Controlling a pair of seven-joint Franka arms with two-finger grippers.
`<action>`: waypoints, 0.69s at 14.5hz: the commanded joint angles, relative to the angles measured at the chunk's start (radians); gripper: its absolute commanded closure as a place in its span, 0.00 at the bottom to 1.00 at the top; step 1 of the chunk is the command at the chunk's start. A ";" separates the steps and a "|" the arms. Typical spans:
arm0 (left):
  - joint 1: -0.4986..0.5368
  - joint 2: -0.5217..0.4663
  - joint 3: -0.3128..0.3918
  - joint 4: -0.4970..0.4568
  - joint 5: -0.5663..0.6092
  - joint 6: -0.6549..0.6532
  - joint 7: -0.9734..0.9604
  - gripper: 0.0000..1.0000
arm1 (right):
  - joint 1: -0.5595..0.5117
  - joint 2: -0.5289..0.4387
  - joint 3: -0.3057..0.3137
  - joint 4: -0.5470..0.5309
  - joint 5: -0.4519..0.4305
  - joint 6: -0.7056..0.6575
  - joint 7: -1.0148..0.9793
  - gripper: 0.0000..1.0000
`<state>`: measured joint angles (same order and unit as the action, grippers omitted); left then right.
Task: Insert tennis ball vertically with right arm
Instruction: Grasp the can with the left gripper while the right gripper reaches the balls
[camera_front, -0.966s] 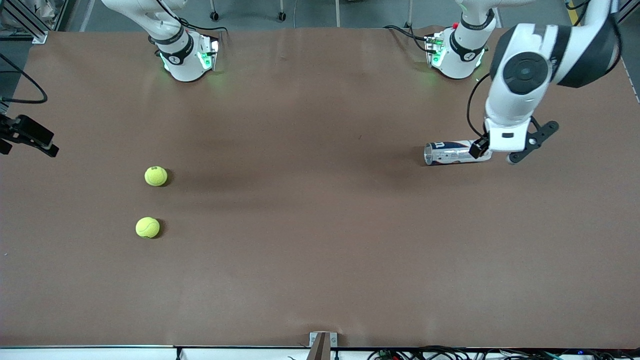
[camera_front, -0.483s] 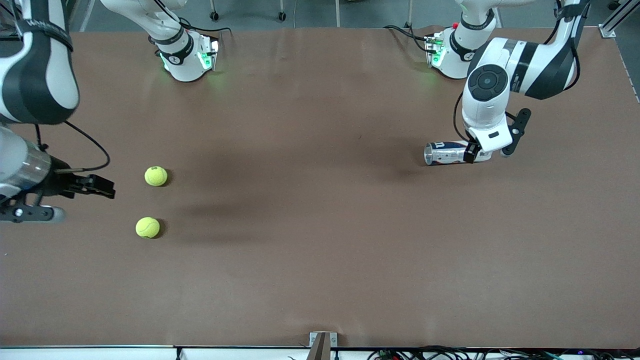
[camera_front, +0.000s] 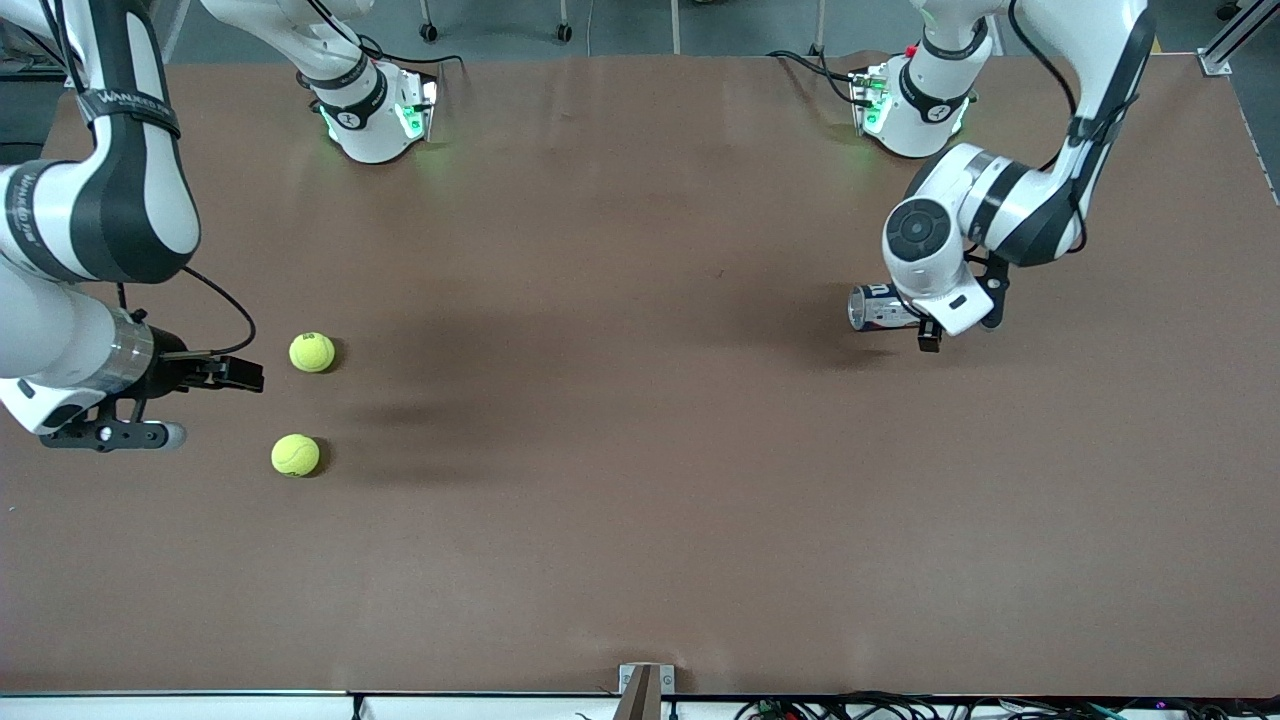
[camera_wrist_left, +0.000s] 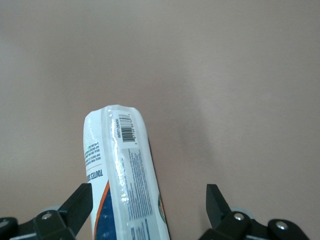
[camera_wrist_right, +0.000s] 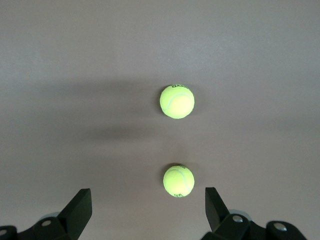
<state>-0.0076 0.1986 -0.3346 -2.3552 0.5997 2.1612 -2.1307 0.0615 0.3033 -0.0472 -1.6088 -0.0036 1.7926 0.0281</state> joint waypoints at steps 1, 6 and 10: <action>-0.005 -0.001 -0.003 -0.033 0.041 0.002 -0.074 0.00 | -0.002 -0.029 0.001 -0.132 0.004 0.108 -0.011 0.00; -0.034 0.005 -0.003 -0.059 0.041 -0.006 -0.144 0.00 | -0.002 0.003 0.000 -0.138 0.004 0.145 -0.011 0.00; -0.037 0.039 -0.003 -0.055 0.041 0.014 -0.176 0.00 | -0.009 0.025 0.000 -0.140 0.004 0.146 -0.017 0.00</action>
<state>-0.0460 0.2316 -0.3352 -2.4062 0.6237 2.1610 -2.2802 0.0612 0.3217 -0.0482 -1.7362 -0.0036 1.9253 0.0279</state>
